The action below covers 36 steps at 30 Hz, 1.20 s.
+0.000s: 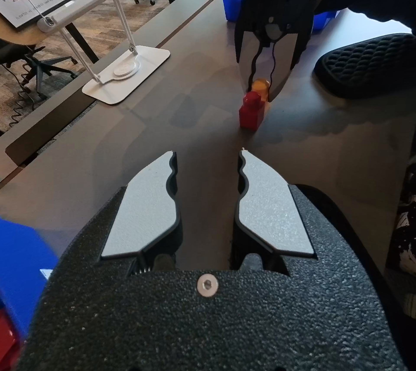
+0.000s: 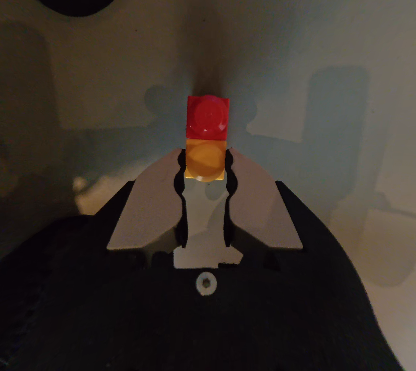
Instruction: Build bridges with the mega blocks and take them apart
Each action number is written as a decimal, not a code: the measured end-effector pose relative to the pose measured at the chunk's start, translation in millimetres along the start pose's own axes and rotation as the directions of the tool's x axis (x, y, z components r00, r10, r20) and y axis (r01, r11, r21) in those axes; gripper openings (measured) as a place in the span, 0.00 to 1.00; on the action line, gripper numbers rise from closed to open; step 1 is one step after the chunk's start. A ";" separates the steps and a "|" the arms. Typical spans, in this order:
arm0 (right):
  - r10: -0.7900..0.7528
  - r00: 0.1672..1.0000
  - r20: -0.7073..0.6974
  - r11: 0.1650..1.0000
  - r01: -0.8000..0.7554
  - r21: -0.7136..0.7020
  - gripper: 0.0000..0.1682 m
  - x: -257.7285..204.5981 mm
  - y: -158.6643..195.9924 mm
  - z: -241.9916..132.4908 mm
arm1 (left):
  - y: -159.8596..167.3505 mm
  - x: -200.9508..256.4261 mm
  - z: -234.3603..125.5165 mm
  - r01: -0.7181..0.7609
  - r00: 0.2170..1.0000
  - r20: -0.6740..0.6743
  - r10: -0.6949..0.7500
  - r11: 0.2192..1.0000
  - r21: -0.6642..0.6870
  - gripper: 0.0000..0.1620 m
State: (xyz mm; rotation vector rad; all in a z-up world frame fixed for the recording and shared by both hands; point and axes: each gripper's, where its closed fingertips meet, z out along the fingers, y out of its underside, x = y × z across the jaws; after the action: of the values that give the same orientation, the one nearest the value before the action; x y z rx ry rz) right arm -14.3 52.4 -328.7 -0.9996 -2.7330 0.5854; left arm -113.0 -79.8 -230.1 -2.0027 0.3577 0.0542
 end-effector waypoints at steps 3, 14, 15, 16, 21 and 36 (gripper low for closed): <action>0.000 1.000 0.001 1.000 0.000 -0.001 0.20 -0.2 -0.3 0.2 | 0.0 0.1 -0.7 0.002 1.000 0.002 -0.002 1.000 0.002 0.32; 0.012 1.000 -0.012 1.000 -0.012 0.008 0.27 0.8 -2.7 -3.2 | -0.9 -6.0 -10.3 -0.005 0.999 0.041 0.005 1.000 0.002 0.32; 0.014 1.000 -0.021 1.000 -0.013 0.017 0.28 1.5 -3.8 -6.7 | -1.3 -9.9 -15.0 -0.002 0.998 0.060 0.002 1.000 0.002 0.32; 0.016 0.999 -0.033 0.999 -0.015 0.031 0.29 2.6 -5.4 -11.3 | -1.2 -15.1 -21.2 0.004 0.997 0.082 -0.004 1.000 0.001 0.32; 0.029 0.995 -0.098 0.994 -0.018 0.111 0.30 6.1 -12.0 -41.2 | 6.6 -55.3 -63.3 0.067 0.974 0.219 -0.061 0.998 -0.020 0.32; 0.072 0.968 -0.241 0.983 -0.028 0.182 0.30 -2.7 2.3 -96.0 | 63.4 -215.1 -96.5 -0.308 0.912 0.226 0.341 0.936 -0.169 0.27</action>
State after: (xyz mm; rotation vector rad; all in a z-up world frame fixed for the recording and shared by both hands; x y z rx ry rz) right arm 17.0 81.2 -242.6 -1.0245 -2.3995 0.6521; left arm -347.1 -142.2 -200.4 -2.0147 0.5309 0.5522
